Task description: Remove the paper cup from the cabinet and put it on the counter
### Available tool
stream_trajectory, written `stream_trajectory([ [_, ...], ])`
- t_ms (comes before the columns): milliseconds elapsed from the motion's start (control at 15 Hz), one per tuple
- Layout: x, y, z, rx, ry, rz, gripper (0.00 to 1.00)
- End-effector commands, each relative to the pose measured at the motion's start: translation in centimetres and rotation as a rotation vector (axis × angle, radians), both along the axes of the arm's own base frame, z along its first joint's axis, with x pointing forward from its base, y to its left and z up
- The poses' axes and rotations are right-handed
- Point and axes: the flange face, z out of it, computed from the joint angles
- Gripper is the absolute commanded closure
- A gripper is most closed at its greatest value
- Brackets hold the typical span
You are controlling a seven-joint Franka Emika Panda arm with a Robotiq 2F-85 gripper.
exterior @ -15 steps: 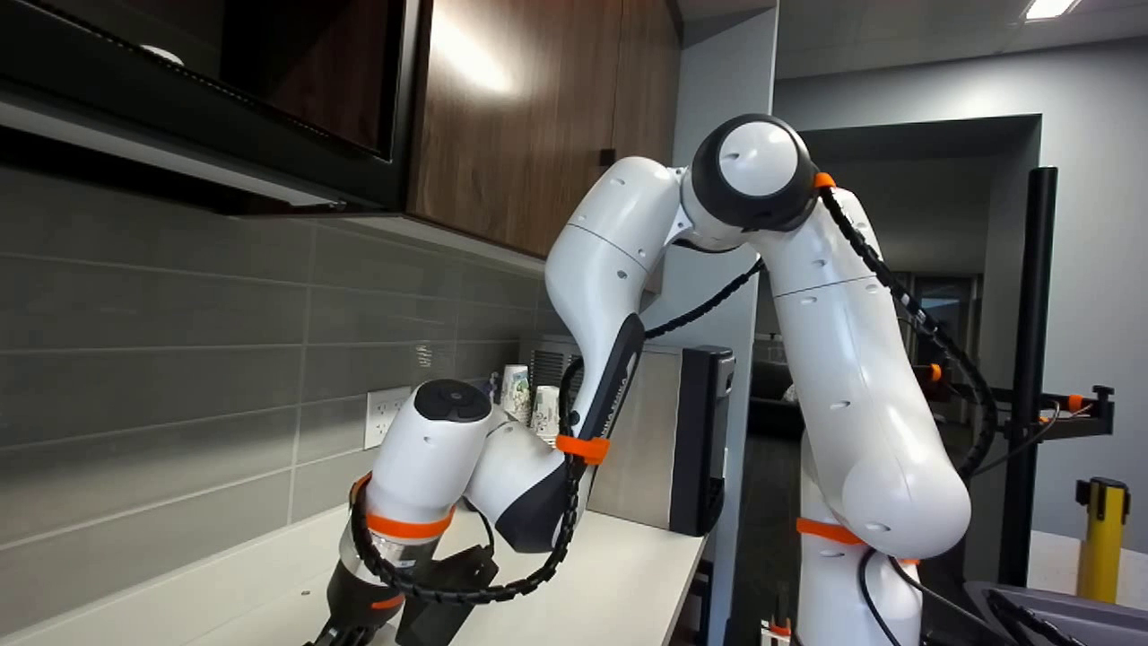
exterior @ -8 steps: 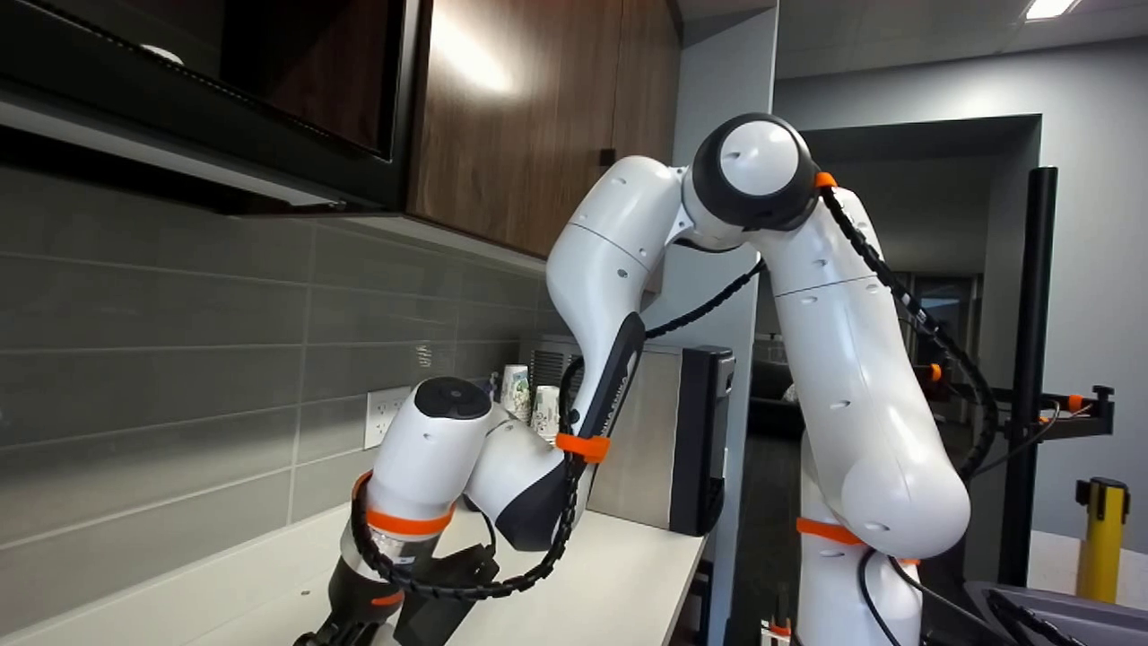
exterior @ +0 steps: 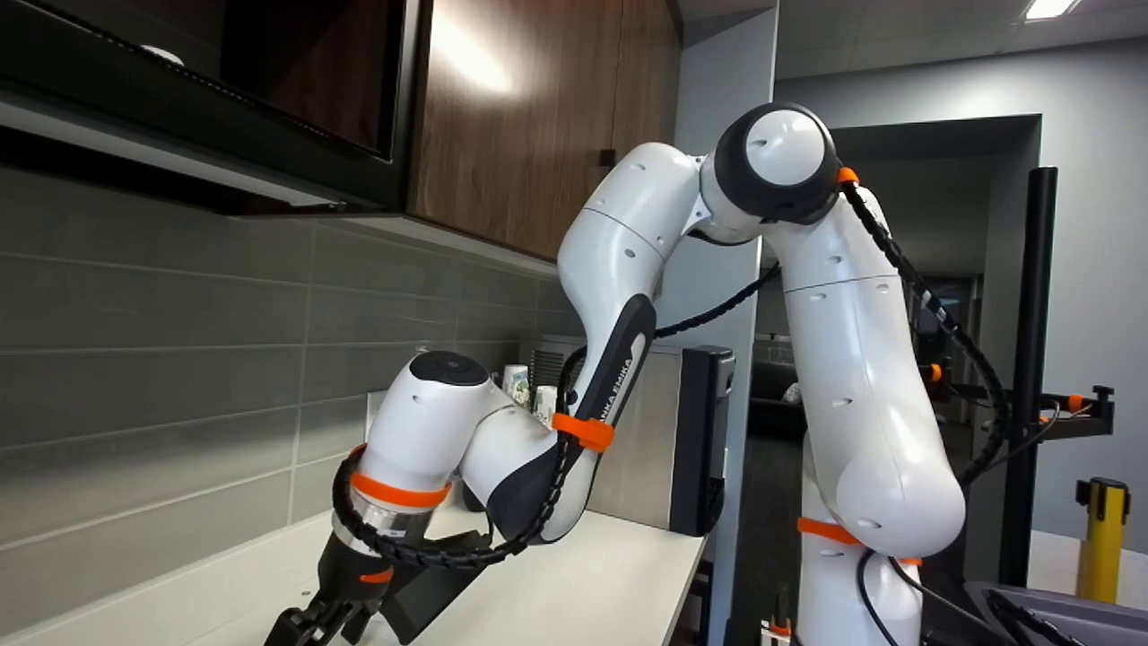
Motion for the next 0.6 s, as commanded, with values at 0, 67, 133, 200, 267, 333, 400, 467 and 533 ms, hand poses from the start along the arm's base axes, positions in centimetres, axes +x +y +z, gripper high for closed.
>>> stream_trajectory([
  [0, -0.8, -0.2, 2.2, 0.01, -0.014, -0.007, 0.0],
  [67, -0.8, -0.2, 2.6, 0.014, -0.015, -0.009, 0.0],
  [133, -0.7, -0.1, 3.0, 0.019, -0.017, -0.012, 0.0],
  [200, -0.7, -0.2, 3.2, 0.021, -0.011, -0.02, 0.0],
  [267, -0.6, -0.2, 3.3, 0.023, -0.005, -0.025, 0.0],
  [333, -0.1, 0.3, 2.5, 0.03, -0.007, -0.018, 0.0],
  [400, -0.1, 0.3, 2.7, 0.032, -0.006, -0.02, 0.0],
  [467, -0.1, 0.2, 2.8, 0.033, -0.006, -0.021, 0.0],
  [533, -0.1, 0.2, 2.8, 0.033, -0.006, -0.022, 0.0],
])
